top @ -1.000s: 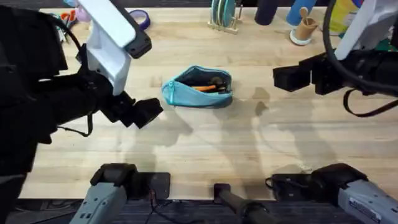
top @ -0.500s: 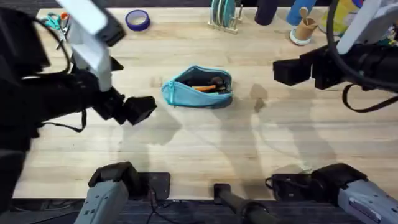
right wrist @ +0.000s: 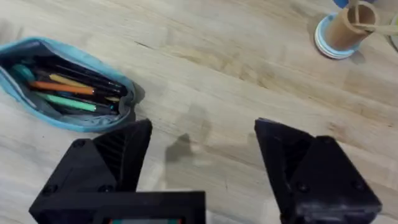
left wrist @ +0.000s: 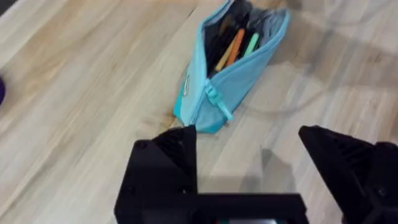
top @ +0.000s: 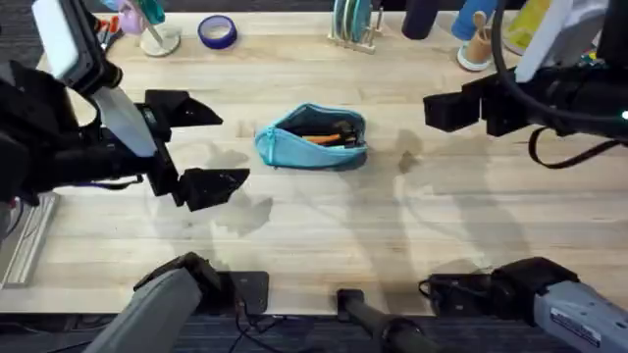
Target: Unzip the bag, pick up the pens from the table one at a time and place them inside, then zip the bag closed.
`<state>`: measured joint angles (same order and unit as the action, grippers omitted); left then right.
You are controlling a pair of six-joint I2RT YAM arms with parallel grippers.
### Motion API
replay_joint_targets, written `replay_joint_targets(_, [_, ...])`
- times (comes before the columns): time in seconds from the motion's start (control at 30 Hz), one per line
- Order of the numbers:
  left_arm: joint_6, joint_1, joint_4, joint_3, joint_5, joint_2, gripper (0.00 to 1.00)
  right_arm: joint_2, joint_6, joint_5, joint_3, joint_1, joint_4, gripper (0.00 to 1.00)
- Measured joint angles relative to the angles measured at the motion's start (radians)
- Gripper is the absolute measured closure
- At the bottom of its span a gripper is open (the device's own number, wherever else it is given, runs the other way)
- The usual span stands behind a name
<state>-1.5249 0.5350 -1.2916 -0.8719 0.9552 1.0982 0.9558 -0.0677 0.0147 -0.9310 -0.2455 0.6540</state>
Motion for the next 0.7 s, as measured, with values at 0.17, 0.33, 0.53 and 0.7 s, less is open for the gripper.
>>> replay_joint_targets(0.17, [-0.064,0.001,0.006,0.000,0.025,0.074,0.008,0.000,0.000,-0.032,0.000,0.000,0.001,0.003])
replay_joint_targets(0.33, [-0.085,0.001,0.007,0.000,-0.009,0.120,0.008,0.000,0.000,-0.142,0.000,0.000,0.001,0.004])
replay_joint_targets(0.53, [-0.093,0.001,0.001,0.000,-0.059,0.128,0.008,0.000,0.051,-0.284,0.000,0.000,0.009,0.004])
replay_joint_targets(0.7, [-0.096,0.001,0.001,0.000,-0.092,0.128,0.008,0.000,0.178,-0.430,0.000,0.000,0.010,0.004])
